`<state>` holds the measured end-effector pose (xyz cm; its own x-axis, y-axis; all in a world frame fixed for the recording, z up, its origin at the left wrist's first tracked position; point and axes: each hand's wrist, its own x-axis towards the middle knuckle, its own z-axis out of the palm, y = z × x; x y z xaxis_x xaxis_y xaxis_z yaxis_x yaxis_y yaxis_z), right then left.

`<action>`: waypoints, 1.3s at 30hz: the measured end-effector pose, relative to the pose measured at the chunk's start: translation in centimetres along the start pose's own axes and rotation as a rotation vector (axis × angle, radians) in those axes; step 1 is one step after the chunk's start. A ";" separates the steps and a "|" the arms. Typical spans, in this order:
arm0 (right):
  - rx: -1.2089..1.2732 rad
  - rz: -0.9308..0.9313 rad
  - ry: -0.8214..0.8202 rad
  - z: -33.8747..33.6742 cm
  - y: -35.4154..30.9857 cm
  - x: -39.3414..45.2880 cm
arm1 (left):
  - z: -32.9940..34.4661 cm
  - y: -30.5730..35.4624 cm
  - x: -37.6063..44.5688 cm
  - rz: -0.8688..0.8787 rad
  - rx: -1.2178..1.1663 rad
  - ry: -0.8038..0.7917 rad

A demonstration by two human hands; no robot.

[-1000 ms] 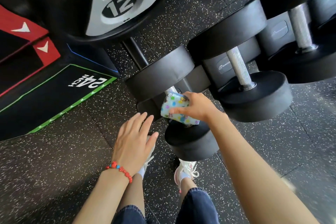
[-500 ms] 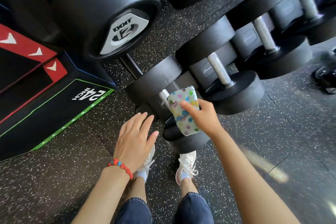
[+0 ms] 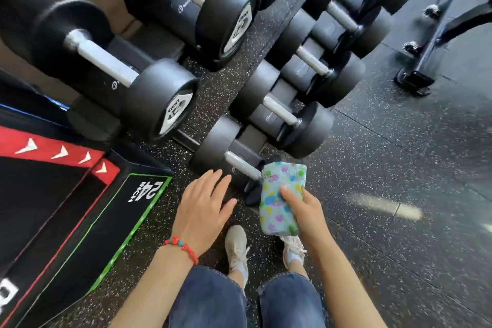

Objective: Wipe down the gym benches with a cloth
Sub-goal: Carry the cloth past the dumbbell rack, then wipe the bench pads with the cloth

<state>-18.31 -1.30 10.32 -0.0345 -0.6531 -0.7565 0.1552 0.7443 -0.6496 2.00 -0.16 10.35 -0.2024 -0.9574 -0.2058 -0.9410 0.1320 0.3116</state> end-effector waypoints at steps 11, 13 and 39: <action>0.229 -0.174 0.324 -7.9 1.1 -10.2 | -3.0 10.6 -0.6 0.384 0.035 0.002; 0.312 -0.209 0.376 -9.9 1.9 -11.7 | -2.7 13.2 -1.0 0.455 0.063 -0.019; 0.810 -0.237 1.170 -26.6 27.3 -35.3 | 11.0 42.0 -19.1 1.325 0.264 -0.518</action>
<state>-39.12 45.78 17.24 -0.8510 0.0354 -0.5239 0.5248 0.0945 -0.8460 -36.63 26.54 17.15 -0.9680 0.0955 -0.2319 0.0028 0.9287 0.3709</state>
